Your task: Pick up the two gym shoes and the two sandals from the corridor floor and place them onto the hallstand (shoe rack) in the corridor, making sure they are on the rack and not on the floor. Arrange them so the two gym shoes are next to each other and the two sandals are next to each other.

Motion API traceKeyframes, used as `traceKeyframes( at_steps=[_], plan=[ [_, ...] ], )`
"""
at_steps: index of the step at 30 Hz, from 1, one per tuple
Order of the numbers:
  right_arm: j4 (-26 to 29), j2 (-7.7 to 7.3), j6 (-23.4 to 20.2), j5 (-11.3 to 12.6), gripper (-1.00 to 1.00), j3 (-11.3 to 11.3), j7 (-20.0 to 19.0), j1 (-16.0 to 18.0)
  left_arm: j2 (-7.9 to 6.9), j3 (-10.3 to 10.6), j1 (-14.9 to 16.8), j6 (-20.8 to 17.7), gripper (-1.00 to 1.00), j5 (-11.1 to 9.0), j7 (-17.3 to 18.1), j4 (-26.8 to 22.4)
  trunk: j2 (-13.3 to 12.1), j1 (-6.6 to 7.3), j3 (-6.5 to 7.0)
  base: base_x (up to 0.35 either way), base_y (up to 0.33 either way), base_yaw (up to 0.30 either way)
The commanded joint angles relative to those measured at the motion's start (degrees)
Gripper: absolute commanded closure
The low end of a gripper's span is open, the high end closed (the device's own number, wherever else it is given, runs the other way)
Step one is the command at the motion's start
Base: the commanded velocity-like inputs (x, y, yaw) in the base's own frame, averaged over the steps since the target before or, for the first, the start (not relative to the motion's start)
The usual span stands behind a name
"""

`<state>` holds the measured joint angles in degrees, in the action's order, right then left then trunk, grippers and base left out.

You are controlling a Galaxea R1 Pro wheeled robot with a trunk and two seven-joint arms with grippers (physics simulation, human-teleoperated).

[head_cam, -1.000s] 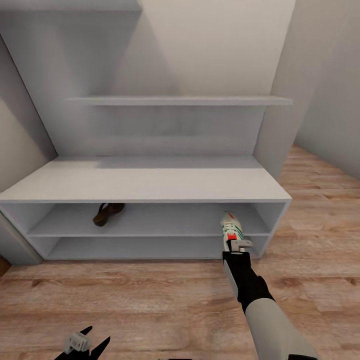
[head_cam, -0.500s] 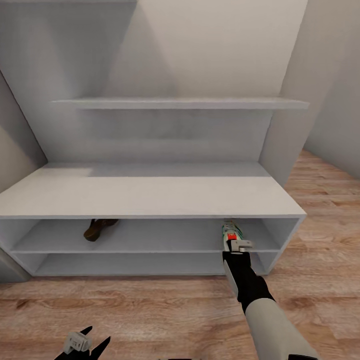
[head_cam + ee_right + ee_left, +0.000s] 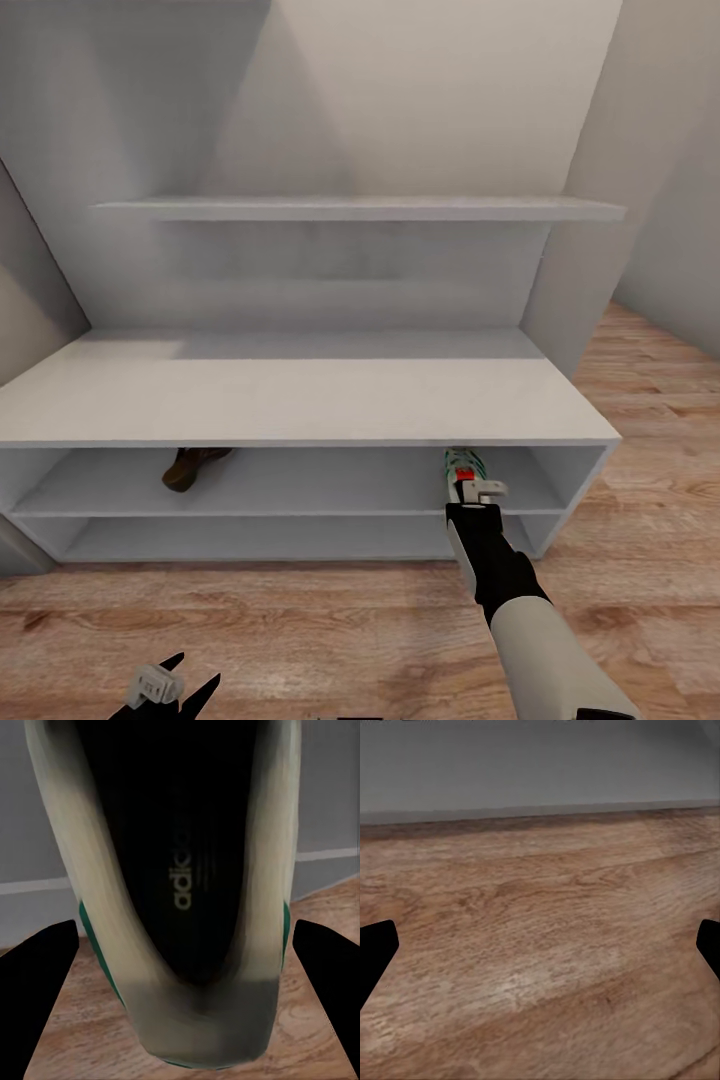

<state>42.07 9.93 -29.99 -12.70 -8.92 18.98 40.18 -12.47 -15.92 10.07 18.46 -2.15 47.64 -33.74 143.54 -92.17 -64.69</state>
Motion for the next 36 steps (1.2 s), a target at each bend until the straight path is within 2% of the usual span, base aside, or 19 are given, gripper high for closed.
traceKeyframes(
  at_steps=[1, 12, 36],
  plan=[
    [0.0, 0.07, 0.2, -0.3, 1.00, 0.0, -0.3, 0.0, 0.00, -0.1, 0.1, 0.0, -1.00, -0.2, 0.3, 0.1, 0.0, -0.04, -0.05, 0.110, 0.000, 0.000],
    [0.0, 0.07, 0.2, -0.3, 1.00, 0.0, -0.3, 0.0, -0.01, -0.1, 0.0, 0.1, -1.00, -0.3, 0.4, 0.1, 0.0, -0.04, -0.05, 0.233, 0.000, 0.000],
    [0.0, 0.07, 0.2, -0.3, 1.00, 0.0, -0.3, 0.0, -0.01, -0.1, 0.0, 0.1, -1.00, -0.3, 0.4, 0.1, 0.0, -0.04, -0.05, 0.056, 0.000, 0.000]
  ],
)
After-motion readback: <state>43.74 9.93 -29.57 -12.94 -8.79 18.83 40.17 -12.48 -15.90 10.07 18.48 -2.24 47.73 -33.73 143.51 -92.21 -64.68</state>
